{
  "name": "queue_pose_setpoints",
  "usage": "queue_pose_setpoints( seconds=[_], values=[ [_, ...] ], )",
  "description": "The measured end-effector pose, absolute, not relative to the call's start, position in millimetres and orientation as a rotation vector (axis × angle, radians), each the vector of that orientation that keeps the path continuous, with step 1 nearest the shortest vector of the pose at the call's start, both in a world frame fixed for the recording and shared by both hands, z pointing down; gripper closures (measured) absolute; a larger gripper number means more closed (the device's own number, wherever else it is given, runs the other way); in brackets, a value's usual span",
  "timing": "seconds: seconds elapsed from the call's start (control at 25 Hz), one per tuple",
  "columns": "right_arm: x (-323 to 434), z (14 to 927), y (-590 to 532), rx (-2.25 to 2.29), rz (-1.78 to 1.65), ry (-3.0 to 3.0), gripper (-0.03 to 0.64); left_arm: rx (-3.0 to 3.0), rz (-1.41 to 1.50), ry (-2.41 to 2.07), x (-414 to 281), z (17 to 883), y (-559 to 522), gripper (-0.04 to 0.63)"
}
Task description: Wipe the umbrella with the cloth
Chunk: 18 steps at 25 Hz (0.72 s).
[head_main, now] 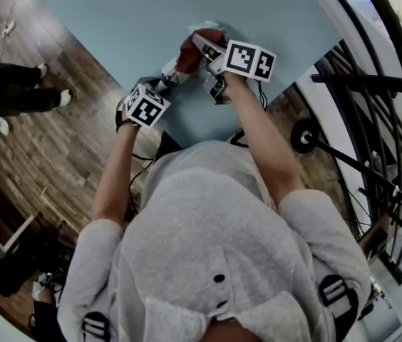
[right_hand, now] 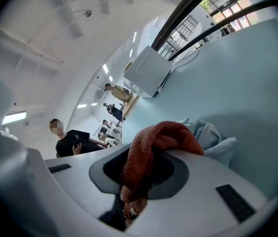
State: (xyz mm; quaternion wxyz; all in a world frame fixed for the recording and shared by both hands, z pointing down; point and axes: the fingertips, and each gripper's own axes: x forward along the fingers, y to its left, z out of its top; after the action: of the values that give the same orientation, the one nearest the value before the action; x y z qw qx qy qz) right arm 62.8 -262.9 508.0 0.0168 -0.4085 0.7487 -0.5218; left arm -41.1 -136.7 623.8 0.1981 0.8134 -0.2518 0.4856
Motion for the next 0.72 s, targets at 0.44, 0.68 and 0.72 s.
queue_pose_setpoints(
  seconds=[0.44,0.68,0.72],
  values=[
    [128,509,-286,-1.527,-1.522,2.262,0.538,2.278,1.364,-0.689,-39,624,-136,0.434],
    [149,512,-292,-1.613,-1.483,2.293,0.538,2.282,1.367,-0.688,-39,623,-136,0.434],
    [150,513,-292,-1.622,-1.476,2.306,0.538,2.281,1.367,-0.689,-39,623,-136,0.434]
  ],
)
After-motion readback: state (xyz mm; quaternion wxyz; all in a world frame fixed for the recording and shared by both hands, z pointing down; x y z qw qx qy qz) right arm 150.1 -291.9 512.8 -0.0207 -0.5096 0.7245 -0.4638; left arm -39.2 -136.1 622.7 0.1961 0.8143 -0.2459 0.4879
